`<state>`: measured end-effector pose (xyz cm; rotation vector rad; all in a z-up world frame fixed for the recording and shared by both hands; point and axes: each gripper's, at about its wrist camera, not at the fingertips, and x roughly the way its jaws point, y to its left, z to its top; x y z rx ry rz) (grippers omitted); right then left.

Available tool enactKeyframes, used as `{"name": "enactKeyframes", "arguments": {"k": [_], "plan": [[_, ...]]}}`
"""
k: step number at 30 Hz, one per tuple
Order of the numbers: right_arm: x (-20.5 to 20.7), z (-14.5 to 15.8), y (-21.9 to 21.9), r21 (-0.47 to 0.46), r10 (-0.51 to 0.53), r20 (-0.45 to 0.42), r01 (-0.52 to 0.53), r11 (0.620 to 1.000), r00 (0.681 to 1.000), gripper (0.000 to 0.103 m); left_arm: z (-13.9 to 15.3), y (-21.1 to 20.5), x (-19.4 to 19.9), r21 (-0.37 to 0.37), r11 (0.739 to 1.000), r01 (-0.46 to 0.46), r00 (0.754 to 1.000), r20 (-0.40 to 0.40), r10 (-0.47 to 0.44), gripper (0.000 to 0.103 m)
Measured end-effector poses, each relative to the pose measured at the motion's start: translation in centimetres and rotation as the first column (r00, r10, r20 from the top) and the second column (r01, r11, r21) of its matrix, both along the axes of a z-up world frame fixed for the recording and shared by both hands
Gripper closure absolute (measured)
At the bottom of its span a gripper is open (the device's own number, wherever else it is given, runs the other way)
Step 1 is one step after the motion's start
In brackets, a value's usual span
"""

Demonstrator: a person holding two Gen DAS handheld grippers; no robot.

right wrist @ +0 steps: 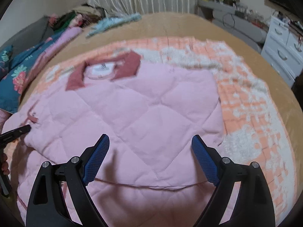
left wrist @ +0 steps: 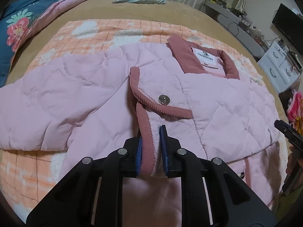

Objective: Fold large clothes

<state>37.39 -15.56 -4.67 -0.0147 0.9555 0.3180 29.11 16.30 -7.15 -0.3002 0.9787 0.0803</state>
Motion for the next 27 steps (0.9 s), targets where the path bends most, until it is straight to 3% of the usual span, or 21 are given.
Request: {"name": "enactKeyframes", "arguments": {"k": [4, 13, 16, 20, 22, 24, 27], "plan": [[1.0, -3.0, -0.4, -0.023, -0.02, -0.088, 0.018, 1.0, 0.996, 0.015, -0.6, -0.3, 0.0, 0.002, 1.0, 0.009, 1.0, -0.013, -0.009, 0.09], [0.3, -4.3, -0.2, -0.036, -0.061, -0.073, 0.058, 0.998, 0.996, 0.013, -0.8, -0.5, -0.5, 0.004, 1.0, 0.008, 1.0, -0.027, -0.008, 0.081], [-0.8, -3.4, 0.0, -0.034, -0.051, -0.054, 0.049, 0.998, 0.997, 0.013, -0.1, -0.6, -1.3, 0.006, 1.0, 0.013, 1.0, -0.02, -0.013, 0.065], [-2.2, -1.8, 0.2, 0.019, -0.043, -0.025, 0.044, 0.999, 0.999, 0.009, 0.9, -0.5, -2.5, 0.004, 1.0, 0.014, 1.0, -0.026, -0.014, 0.034], [-3.0, -0.9, 0.4, 0.053, -0.043, -0.015, 0.044, 0.998, 0.999, 0.007, 1.4, -0.4, -3.0, 0.011, 1.0, 0.007, 1.0, -0.023, -0.006, 0.025], [-3.5, -0.1, 0.8, 0.067, -0.036, -0.004, 0.037, 0.997, 0.999, 0.005, 2.0, -0.2, -3.8, -0.003, 1.0, 0.001, 1.0, -0.016, -0.001, 0.009], [-4.4, 1.0, 1.6, 0.087, -0.01, 0.013, 0.009, 0.996, 1.0, 0.004, 2.9, 0.6, -5.0, -0.027, 0.999, -0.018, 1.0, 0.001, 0.018, 0.009]]}}
